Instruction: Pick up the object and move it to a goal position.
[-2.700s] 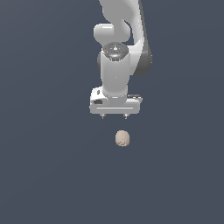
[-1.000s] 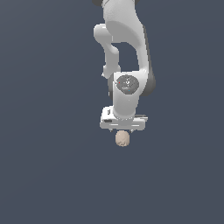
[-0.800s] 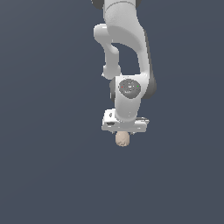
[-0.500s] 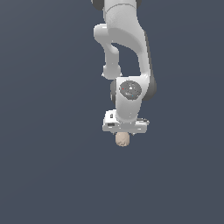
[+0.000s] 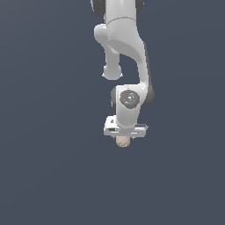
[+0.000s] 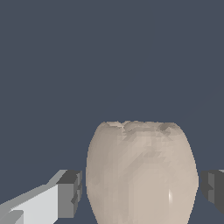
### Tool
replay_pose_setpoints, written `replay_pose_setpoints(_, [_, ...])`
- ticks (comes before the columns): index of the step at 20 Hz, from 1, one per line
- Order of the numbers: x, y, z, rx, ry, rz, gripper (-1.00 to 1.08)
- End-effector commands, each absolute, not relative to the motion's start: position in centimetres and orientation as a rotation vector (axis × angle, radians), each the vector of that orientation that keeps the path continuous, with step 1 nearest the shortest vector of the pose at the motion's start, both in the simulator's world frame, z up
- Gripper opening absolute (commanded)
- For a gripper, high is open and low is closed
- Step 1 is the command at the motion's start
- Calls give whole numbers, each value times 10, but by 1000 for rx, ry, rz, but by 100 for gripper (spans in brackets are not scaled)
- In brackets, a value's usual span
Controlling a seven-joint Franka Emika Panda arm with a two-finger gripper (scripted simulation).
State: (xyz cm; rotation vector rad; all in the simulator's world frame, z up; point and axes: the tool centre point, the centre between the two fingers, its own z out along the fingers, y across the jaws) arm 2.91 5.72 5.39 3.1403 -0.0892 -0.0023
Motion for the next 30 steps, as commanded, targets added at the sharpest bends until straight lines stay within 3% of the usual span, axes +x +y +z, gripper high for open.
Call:
replay_pose_setpoints(1, [29,57,45,3140,-90,0,100])
replay_pose_setpoints(5, [31,57,41,3140,-90,0,100])
replay_pose_setpoints(6, [31,57,41,3140,-90,0,-100])
replay_pose_setpoints(20, [29,57,44,3140,-90,0,-100])
replay_pose_setpoints(30, [5,55,72,3140,-90,0,-100])
